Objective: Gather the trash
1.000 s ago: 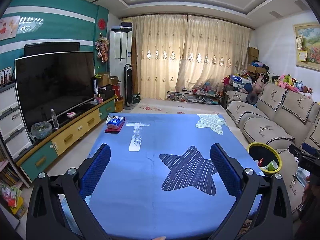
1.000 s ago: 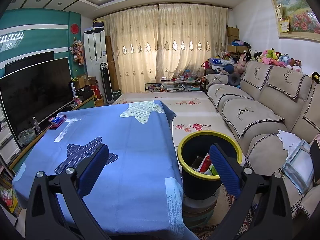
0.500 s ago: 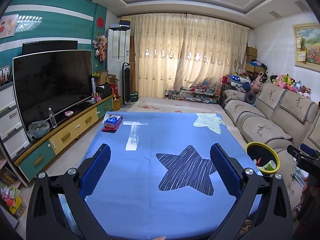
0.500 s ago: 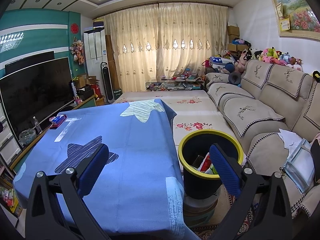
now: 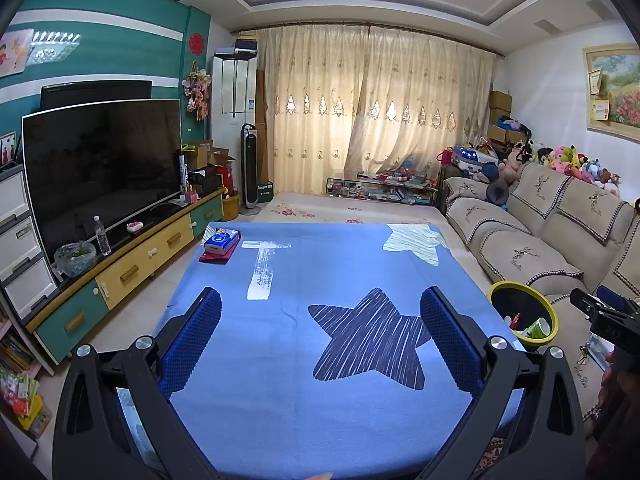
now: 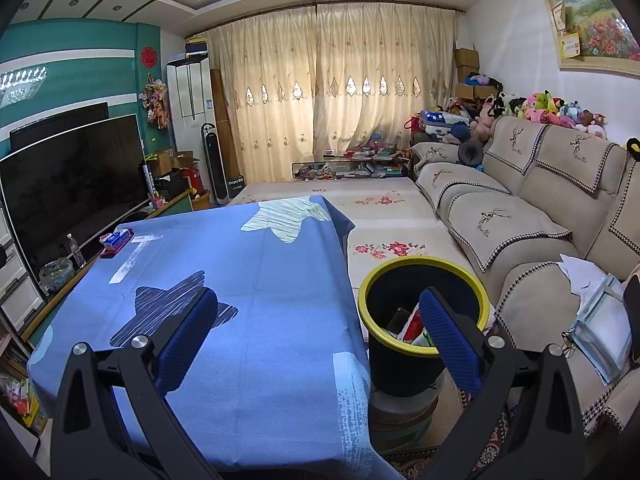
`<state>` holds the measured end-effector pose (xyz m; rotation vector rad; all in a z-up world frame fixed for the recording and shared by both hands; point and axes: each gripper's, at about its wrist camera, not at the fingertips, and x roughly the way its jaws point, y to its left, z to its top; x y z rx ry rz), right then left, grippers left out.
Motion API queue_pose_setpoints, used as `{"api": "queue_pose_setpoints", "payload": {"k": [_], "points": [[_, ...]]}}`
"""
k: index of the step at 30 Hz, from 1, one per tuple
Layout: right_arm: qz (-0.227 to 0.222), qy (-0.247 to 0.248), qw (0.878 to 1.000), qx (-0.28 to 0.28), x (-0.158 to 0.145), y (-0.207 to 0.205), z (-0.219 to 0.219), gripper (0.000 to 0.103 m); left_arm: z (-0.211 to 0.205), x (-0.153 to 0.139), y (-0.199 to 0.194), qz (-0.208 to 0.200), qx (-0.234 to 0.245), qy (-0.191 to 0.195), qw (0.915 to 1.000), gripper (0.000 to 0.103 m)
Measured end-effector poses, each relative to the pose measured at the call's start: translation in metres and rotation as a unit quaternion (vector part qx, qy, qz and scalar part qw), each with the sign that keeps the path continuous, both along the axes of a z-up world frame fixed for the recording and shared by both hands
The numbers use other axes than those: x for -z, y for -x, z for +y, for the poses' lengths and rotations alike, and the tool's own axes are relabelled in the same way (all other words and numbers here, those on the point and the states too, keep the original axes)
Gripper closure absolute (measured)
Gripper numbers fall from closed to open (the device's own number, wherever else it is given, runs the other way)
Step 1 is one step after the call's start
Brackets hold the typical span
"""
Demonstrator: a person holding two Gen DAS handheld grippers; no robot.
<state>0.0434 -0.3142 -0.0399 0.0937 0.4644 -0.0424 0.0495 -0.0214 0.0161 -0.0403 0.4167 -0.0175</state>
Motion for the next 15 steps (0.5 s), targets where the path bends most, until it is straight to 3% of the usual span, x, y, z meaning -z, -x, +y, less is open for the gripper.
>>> {"api": "queue_pose_setpoints", "payload": {"k": [15], "points": [[0.003,-0.003,1.0,0.0,0.0034,-0.0016,0.0,0.007,-0.0009,0.0028,-0.0033,0.004,0.002,0.002,1.0,0.005]]}}
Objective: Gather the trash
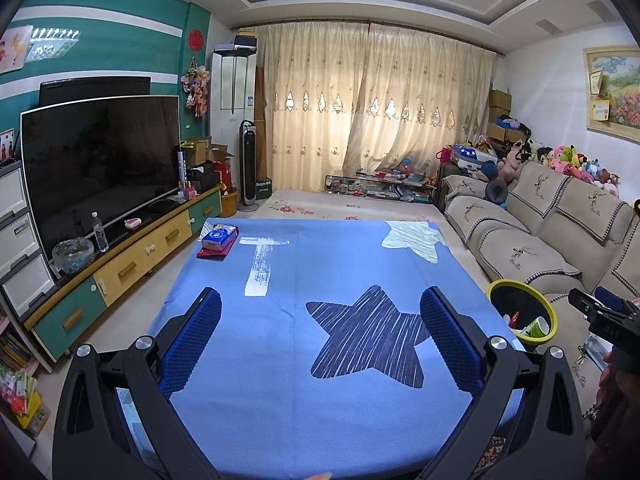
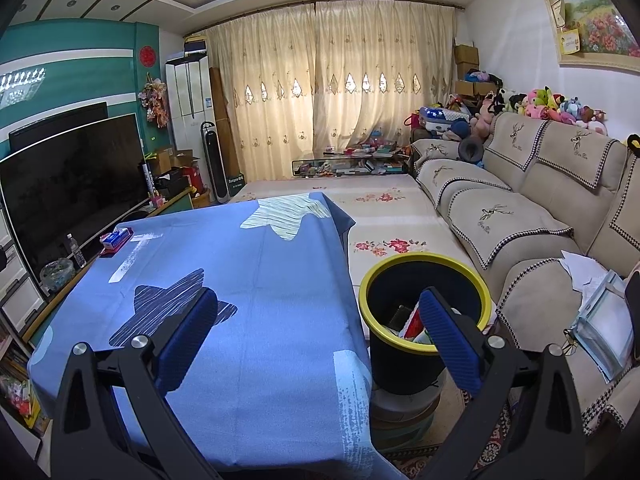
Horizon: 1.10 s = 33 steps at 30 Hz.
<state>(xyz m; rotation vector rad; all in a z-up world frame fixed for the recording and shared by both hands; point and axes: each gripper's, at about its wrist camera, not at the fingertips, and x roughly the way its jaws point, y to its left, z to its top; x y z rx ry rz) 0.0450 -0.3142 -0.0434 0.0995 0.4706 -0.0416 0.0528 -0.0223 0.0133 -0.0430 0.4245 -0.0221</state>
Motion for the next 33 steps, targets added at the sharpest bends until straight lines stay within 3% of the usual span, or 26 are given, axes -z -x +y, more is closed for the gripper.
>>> {"api": "queue_pose_setpoints", "payload": {"k": [33], "points": [[0.003,-0.004,1.0,0.0,0.0051,-0.0013,-0.0022,0.007,-0.0047,0.004,-0.0025,0.002,0.003,0.0,1.0,0.005]]}}
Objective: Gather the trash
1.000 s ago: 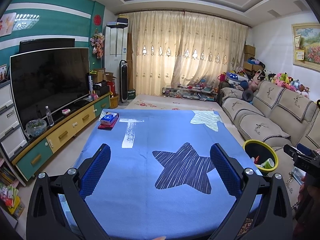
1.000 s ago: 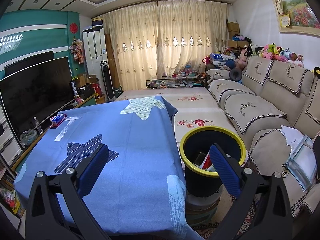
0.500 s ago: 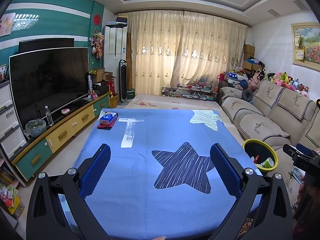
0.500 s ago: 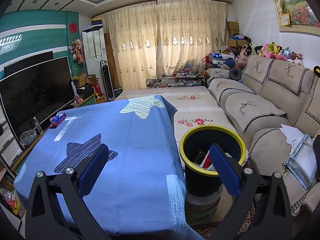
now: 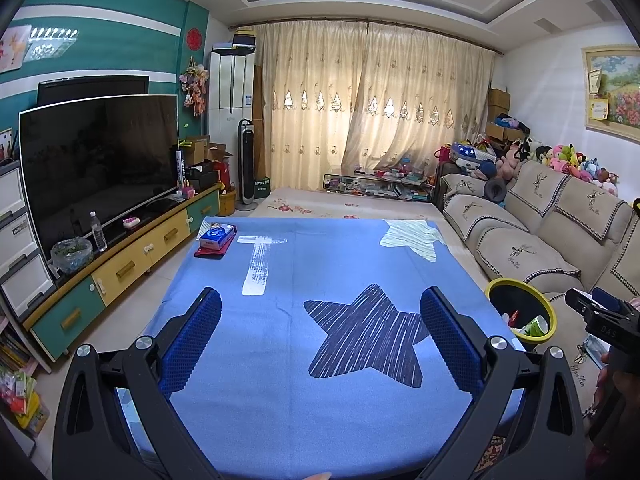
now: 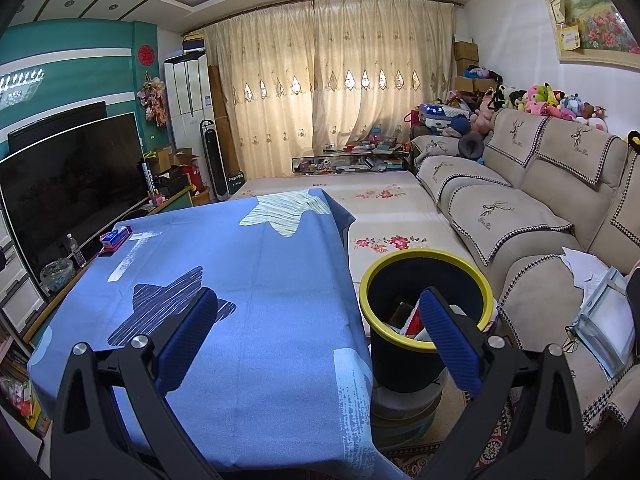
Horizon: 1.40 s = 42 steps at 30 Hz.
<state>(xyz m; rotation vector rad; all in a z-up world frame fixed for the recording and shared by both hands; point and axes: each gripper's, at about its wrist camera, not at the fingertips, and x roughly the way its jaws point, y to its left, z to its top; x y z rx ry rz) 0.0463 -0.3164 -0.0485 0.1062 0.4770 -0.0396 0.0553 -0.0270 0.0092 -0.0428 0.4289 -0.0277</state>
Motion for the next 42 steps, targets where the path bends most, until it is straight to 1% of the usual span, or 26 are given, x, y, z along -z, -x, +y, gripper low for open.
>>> {"api": "queue_pose_setpoints", "payload": {"k": [21,29,33,34,36,40,42], "points": [[0.003,-0.001,1.0,0.0,0.006,-0.001,0.002,0.007,-0.002,0.004,-0.004,0.006,0.003,0.003,1.0,0.005],[0.005,-0.001,1.0,-0.001,0.009,0.0,0.004,0.007,-0.006,0.01,-0.013,0.018,0.004,-0.001,0.9998,0.005],[0.009,-0.005,1.0,-0.003,0.014,-0.004,0.006,0.007,-0.006,0.012,-0.018,0.003,0.005,-0.006,1.0,0.005],[0.01,-0.006,1.0,-0.006,0.013,-0.007,0.005,0.007,-0.004,0.012,-0.022,0.002,0.004,-0.005,1.0,0.005],[0.011,-0.007,1.0,-0.016,0.012,-0.015,0.007,0.007,-0.001,0.015,-0.036,0.014,0.006,-0.003,0.9999,0.005],[0.028,-0.02,0.998,-0.045,0.015,-0.049,0.016,0.007,0.013,0.035,-0.088,0.07,0.01,0.02,0.9973,0.005],[0.05,-0.016,0.997,-0.048,0.024,-0.077,0.025,0.007,0.022,0.051,-0.119,0.095,0.008,0.024,0.9951,0.005]]}}
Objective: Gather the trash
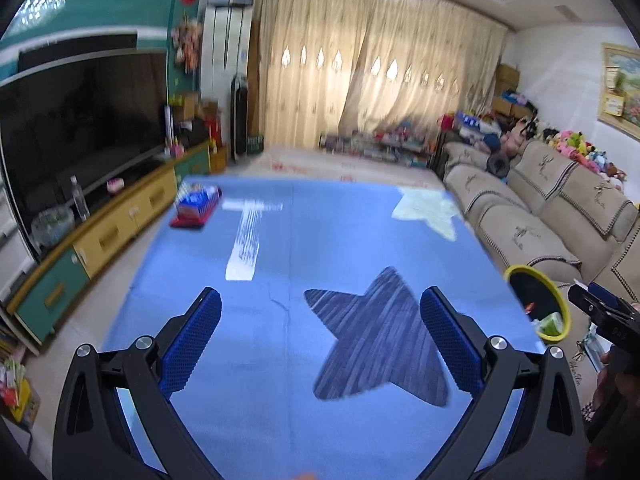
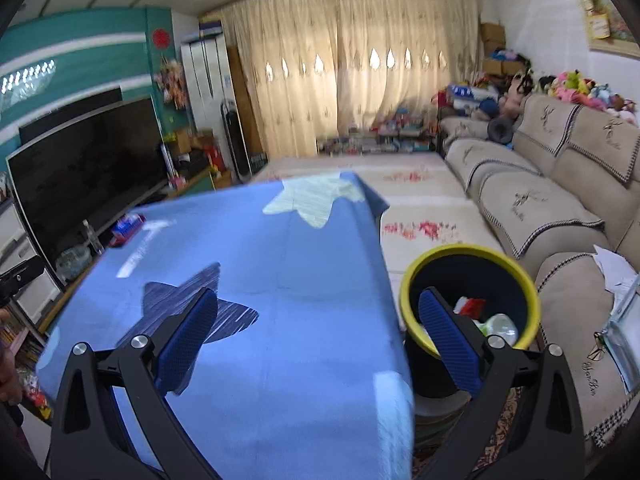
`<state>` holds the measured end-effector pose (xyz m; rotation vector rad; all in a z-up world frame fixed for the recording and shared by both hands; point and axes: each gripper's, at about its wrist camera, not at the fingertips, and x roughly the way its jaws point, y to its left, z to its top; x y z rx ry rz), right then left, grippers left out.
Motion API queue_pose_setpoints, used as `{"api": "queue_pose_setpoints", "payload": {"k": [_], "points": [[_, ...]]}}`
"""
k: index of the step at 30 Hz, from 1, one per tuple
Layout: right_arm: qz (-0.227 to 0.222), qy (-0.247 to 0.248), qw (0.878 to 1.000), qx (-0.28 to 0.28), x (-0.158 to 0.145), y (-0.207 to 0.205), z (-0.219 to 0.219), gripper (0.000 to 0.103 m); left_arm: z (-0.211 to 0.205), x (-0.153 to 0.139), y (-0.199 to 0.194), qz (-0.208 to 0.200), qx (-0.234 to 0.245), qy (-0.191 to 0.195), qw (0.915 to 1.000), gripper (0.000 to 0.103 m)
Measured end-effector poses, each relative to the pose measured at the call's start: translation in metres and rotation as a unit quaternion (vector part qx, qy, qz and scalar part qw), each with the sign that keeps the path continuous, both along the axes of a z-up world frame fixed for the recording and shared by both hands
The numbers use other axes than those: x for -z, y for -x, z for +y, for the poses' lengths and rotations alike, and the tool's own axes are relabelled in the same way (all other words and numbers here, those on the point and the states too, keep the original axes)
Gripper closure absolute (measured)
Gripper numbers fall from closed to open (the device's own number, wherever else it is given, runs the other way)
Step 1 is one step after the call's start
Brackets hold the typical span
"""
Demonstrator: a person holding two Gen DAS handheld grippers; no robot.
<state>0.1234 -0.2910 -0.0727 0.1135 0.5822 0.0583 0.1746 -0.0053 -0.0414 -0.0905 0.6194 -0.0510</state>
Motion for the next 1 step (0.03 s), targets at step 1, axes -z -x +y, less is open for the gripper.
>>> {"api": "queue_pose_setpoints", "payload": {"k": [1], "points": [[0.006,-0.001,1.0,-0.006,0.0044,-0.0119,0.0043,0.007,0.004,0.0086,-0.0163,0.01,-0.003,-0.001,0.9999,0.005]]}}
